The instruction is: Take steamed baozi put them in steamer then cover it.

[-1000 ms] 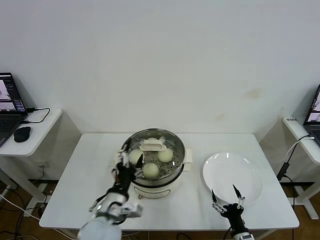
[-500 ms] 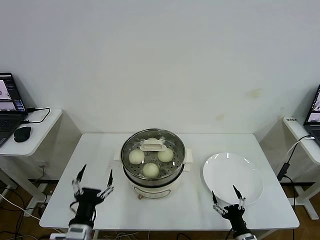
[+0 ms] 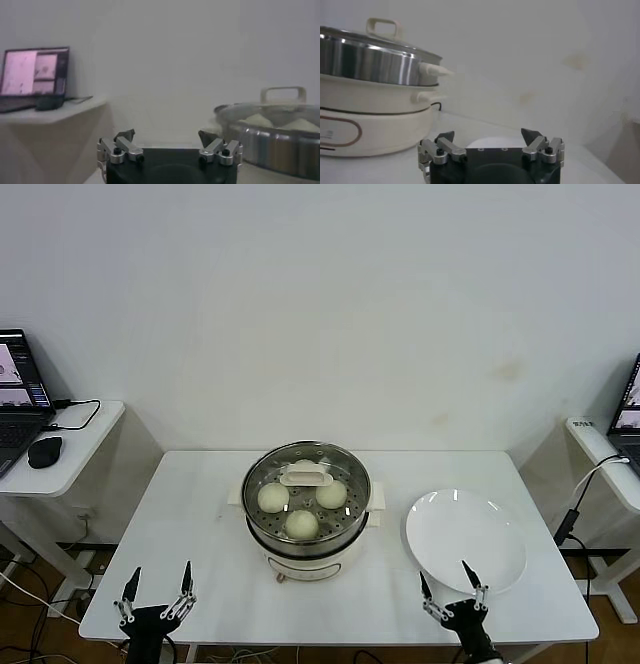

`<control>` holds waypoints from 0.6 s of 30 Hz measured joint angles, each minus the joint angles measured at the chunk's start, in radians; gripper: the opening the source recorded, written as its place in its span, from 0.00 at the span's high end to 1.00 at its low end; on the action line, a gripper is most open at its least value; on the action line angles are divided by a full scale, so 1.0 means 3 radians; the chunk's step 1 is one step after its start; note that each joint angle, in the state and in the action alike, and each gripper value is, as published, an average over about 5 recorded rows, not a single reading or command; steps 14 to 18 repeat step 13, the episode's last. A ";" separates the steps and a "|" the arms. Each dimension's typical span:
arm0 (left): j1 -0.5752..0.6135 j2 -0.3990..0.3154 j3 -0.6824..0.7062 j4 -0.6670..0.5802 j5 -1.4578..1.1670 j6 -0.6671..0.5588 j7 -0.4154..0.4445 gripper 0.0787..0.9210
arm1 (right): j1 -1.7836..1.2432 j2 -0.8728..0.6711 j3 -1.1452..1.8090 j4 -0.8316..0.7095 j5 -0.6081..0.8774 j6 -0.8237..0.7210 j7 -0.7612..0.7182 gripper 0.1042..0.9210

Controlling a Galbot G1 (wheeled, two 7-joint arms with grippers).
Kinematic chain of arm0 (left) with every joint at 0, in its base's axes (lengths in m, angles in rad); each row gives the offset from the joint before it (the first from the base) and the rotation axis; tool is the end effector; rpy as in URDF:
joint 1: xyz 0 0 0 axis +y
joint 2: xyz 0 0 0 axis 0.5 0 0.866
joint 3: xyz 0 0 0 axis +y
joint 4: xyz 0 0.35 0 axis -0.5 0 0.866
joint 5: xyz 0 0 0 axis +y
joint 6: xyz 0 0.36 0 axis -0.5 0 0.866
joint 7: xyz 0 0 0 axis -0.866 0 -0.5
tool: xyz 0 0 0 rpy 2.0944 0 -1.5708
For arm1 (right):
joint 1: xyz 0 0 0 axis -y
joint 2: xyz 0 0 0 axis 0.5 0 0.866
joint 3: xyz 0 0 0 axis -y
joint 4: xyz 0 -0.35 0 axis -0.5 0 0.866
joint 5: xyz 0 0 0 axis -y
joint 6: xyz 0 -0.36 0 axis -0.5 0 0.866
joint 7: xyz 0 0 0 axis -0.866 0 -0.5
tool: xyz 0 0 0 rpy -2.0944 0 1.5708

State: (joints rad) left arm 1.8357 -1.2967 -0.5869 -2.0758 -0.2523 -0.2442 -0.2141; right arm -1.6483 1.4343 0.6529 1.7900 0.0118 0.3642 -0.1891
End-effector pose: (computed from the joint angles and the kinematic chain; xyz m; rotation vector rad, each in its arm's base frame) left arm 0.1054 0.0668 -0.3385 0.2081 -3.0941 -0.0024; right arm 0.1386 -0.0819 -0.4140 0.2385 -3.0962 0.2687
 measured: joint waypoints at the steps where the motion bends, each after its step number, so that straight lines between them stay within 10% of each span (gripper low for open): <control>1: 0.0005 -0.0008 -0.0005 0.0019 -0.0008 -0.0017 0.0010 0.12 | -0.0009 -0.0001 -0.0010 0.0010 0.0007 -0.0007 -0.0002 0.12; 18: 0.0022 -0.0035 -0.0045 0.0174 -0.0030 -0.0150 0.0079 0.12 | -0.0074 -0.0017 -0.0069 0.0109 0.0051 -0.0071 -0.0007 0.12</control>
